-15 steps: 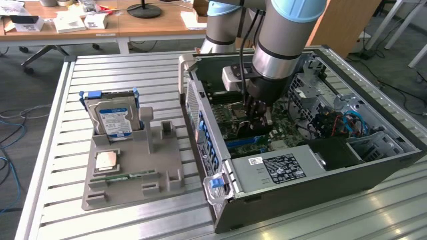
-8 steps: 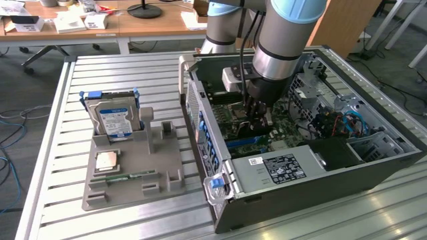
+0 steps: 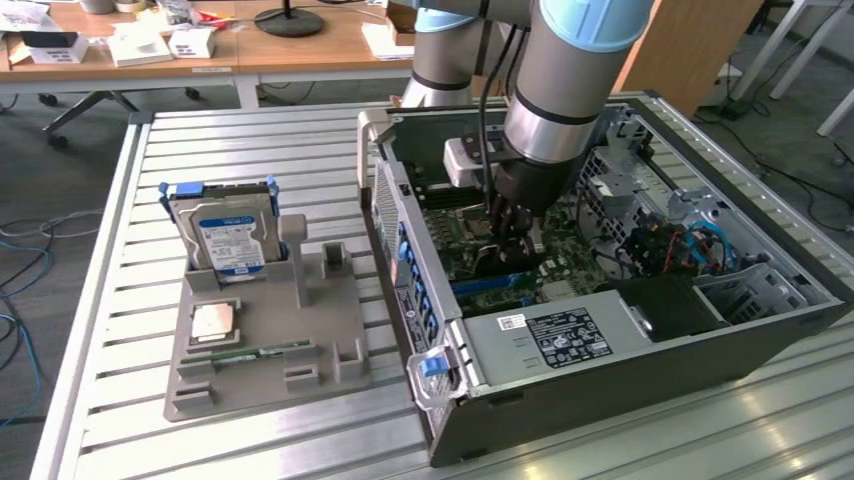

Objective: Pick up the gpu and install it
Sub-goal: 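Insert the gpu into the slot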

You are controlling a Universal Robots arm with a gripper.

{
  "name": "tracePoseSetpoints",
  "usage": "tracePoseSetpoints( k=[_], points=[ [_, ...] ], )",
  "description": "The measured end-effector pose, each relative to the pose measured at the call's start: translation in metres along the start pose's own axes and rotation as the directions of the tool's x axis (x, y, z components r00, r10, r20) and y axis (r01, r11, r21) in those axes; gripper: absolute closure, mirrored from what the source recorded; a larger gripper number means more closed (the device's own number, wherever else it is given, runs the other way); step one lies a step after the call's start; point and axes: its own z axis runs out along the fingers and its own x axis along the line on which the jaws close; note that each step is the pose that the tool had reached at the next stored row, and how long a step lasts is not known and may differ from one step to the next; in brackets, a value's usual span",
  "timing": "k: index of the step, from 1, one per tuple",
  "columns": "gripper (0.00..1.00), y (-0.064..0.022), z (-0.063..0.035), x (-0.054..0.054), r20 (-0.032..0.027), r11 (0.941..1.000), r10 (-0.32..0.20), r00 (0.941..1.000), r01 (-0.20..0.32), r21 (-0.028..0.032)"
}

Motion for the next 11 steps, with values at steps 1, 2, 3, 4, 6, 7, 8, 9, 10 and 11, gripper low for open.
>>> tracePoseSetpoints(
  k=[1,2,3,4,6,7,8,9,10,11],
  points=[
    [0.74,0.0000,0.0006,0.0000,0.0001,1.0000,-0.001,1.0000,0.001,0.0000],
    [0.74,0.0000,0.0012,0.0000,0.0001,1.0000,-0.002,1.0000,0.002,0.0000],
    [0.74,0.0000,0.0019,0.0000,0.0000,1.0000,-0.003,1.0000,0.003,-0.0001],
    [0.74,0.0000,0.0026,0.0001,0.0000,1.0000,-0.005,1.0000,0.005,-0.0002],
    [0.74,0.0000,0.0039,0.0000,0.0002,1.0000,-0.007,1.0000,0.007,-0.0003],
    [0.74,0.0000,0.0045,0.0000,0.0001,1.0000,-0.007,1.0000,0.007,-0.0003],
    [0.74,0.0000,0.0051,0.0000,0.0001,1.0000,-0.008,1.0000,0.008,-0.0004],
    [0.74,0.0001,0.0057,0.0000,0.0002,1.0000,-0.009,1.0000,0.009,-0.0004],
    [0.74,0.0001,0.0062,-0.0001,0.0001,1.0000,-0.010,1.0000,0.010,-0.0004],
    [0.74,0.0001,0.0067,-0.0001,0.0001,0.9999,-0.011,0.9999,0.011,-0.0005]
  ],
)
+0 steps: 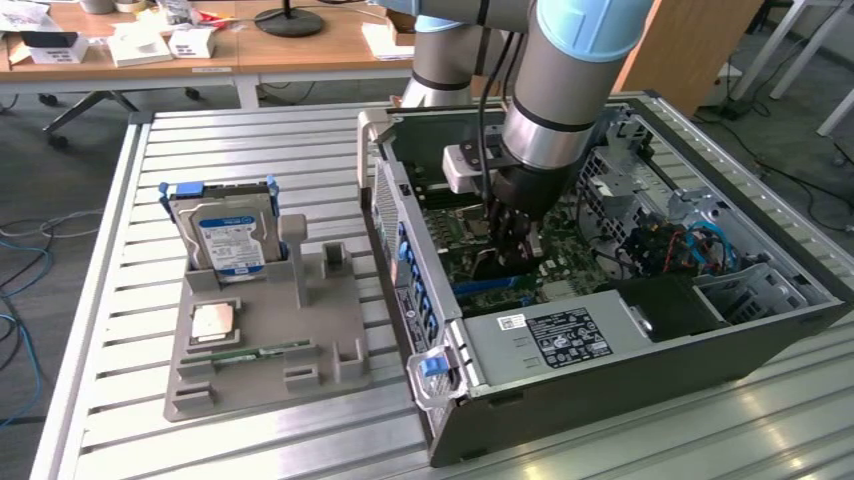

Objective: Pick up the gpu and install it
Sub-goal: 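Insert the gpu into the slot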

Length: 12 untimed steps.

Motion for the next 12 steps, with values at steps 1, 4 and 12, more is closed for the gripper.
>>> tracePoseSetpoints(
  k=[1,4,12],
  points=[
    [0.74,0.0000,0.0004,0.0000,0.0000,1.0000,-0.001,1.0000,0.001,0.0000],
    [0.74,0.0000,0.0004,0.0000,-0.0001,1.0000,-0.001,1.0000,0.001,-0.0001],
    [0.74,0.0000,0.0018,0.0000,0.0001,1.0000,-0.001,1.0000,0.001,-0.0001]
  ],
)
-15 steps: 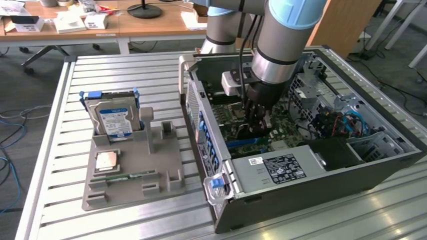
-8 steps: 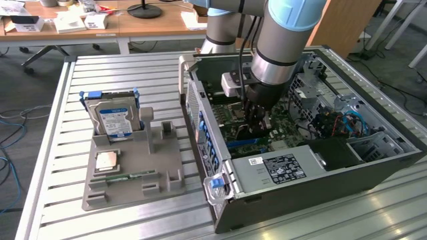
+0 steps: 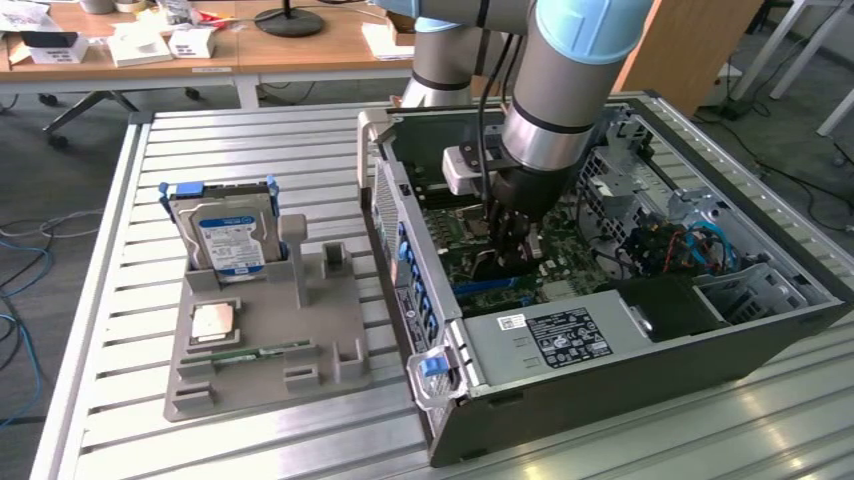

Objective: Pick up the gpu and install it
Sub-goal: 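Insert the gpu into the slot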

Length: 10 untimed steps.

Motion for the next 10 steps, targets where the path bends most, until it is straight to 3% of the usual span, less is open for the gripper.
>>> tracePoseSetpoints(
  k=[10],
  points=[
    [0.74,0.0000,0.0032,0.0002,0.0000,1.0000,0.000,1.0000,0.000,0.0000]
  ],
)
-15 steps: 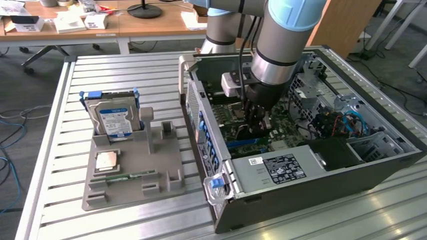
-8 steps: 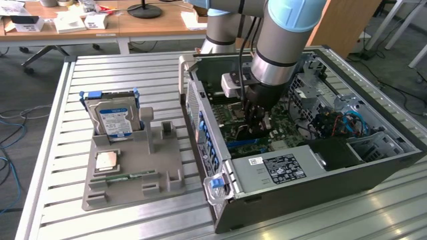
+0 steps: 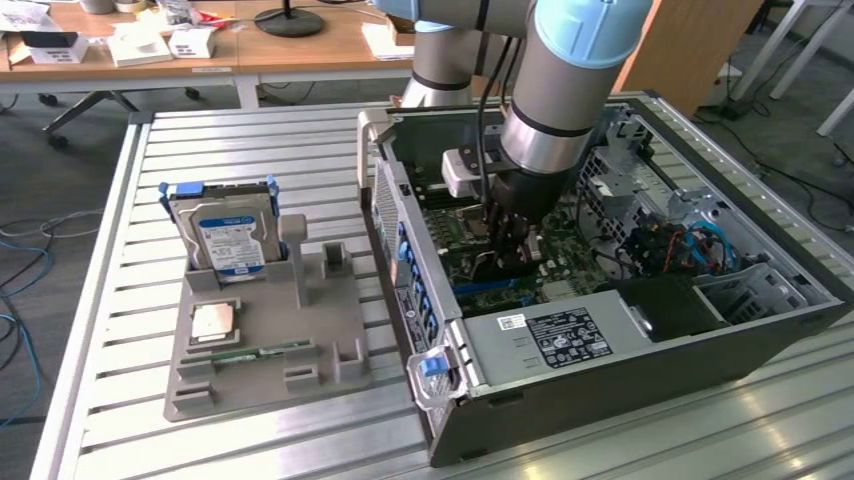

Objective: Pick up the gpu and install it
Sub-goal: 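Insert the gpu into the slot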

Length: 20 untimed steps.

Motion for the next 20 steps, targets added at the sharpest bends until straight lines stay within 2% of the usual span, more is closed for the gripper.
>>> tracePoseSetpoints(
  k=[20],
  points=[
    [0.74,0.0005,0.0043,0.0000,0.0000,1.0000,0.000,1.0000,0.000,0.0000]
  ],
)
